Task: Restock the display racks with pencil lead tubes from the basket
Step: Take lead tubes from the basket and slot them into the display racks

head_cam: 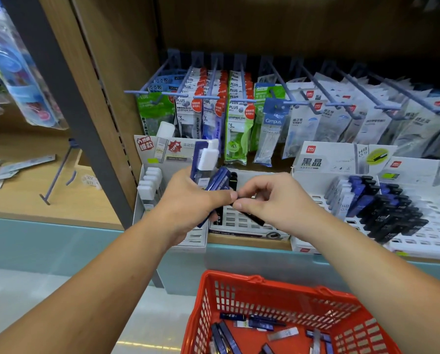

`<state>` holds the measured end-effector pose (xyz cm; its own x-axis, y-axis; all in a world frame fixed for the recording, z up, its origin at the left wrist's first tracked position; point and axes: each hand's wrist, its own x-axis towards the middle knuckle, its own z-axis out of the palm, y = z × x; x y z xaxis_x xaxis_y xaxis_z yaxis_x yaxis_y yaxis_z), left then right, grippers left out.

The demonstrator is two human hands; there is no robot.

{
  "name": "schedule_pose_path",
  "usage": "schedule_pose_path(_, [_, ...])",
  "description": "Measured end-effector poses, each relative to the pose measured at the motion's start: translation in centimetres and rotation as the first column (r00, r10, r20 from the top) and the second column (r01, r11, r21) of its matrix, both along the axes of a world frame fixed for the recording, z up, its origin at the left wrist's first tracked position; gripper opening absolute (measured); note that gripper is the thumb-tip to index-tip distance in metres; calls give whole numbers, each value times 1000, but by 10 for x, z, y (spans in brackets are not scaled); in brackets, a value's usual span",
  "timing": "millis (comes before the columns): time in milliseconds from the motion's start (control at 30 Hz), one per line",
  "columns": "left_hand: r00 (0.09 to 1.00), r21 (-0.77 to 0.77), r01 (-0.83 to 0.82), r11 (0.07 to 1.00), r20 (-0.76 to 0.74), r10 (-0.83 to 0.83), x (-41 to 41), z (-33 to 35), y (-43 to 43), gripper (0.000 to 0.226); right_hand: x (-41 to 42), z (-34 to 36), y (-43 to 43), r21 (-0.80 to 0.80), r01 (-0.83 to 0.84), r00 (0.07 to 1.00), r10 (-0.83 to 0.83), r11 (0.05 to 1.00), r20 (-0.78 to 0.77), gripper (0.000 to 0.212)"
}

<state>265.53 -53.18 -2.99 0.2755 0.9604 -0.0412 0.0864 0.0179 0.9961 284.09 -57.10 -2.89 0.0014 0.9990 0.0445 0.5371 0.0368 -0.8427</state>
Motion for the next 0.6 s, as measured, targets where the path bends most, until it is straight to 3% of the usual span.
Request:
schedule_pose_path(133, [999, -30, -8, 1000, 41, 9, -5, -1, 2, 23, -2, -3, 2, -50, -2, 993, -4, 999, -117, 24])
schedule_pose_path(267, [995, -122, -71, 990, 63, 79, -14, -4, 6, 22, 4, -9, 11, 52, 197, 964, -184, 979, -194, 23])
schedule_pose_path(433, [993, -157, -119, 980, -16, 118, -22, -7, 13, 28, 1, -25, 26, 161, 250, 968, -241, 955, -74, 25])
schedule_pose_path(600, [997, -179, -67, 982, 29, 73, -22, -9, 9, 28, -3, -35, 38, 187, 219, 967, -238, 958, 87, 23])
